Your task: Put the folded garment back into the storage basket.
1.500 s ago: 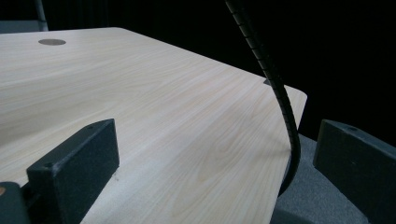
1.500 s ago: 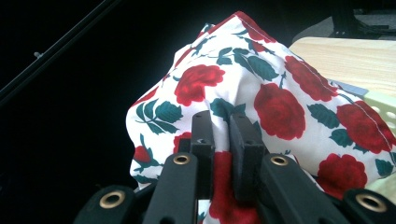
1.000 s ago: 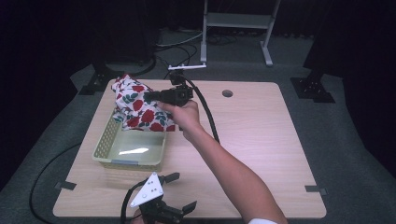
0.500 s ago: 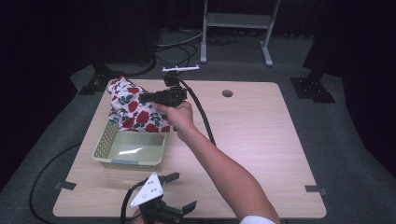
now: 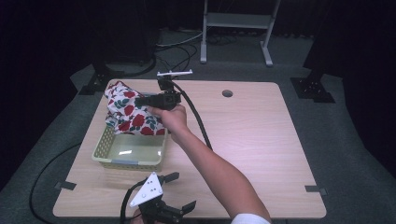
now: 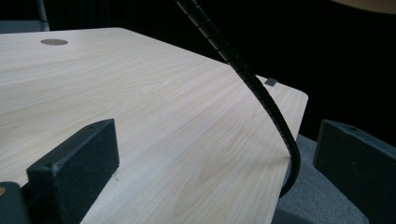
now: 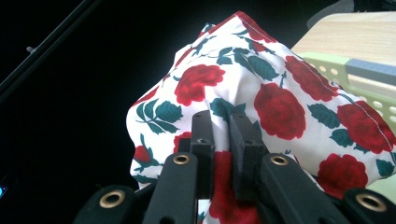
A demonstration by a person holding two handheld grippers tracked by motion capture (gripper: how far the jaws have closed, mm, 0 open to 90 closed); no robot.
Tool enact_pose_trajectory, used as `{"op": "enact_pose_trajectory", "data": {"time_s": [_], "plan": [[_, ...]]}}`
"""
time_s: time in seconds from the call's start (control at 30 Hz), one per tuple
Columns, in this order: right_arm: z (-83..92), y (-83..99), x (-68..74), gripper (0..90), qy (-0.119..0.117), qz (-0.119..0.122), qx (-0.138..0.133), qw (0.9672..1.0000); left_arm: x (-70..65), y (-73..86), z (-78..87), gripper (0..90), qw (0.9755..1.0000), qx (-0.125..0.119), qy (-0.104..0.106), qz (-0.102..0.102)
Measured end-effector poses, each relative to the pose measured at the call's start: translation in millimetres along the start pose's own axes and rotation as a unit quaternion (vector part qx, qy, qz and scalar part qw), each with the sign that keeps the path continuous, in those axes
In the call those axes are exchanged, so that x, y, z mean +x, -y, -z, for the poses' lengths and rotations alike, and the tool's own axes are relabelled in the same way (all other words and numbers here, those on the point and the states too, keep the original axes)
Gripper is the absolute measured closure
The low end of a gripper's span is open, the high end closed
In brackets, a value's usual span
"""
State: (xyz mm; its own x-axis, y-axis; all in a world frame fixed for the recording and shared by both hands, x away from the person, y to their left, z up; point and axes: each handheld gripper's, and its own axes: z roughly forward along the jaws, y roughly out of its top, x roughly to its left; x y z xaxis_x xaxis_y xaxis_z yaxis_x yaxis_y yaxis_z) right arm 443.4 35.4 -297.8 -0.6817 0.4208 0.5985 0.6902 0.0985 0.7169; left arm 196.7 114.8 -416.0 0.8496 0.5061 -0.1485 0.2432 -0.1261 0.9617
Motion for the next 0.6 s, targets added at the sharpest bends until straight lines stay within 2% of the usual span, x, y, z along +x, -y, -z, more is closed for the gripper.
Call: {"op": "enact_pose_trajectory", "data": {"time_s": [0.6], "plan": [[-25.2,14.0,-14.6,81.2,-0.008,-0.025,0.010,0.9996,-0.5,0.1,-0.3,0.0,1.0000,-0.003,0.001,0.003]]}}
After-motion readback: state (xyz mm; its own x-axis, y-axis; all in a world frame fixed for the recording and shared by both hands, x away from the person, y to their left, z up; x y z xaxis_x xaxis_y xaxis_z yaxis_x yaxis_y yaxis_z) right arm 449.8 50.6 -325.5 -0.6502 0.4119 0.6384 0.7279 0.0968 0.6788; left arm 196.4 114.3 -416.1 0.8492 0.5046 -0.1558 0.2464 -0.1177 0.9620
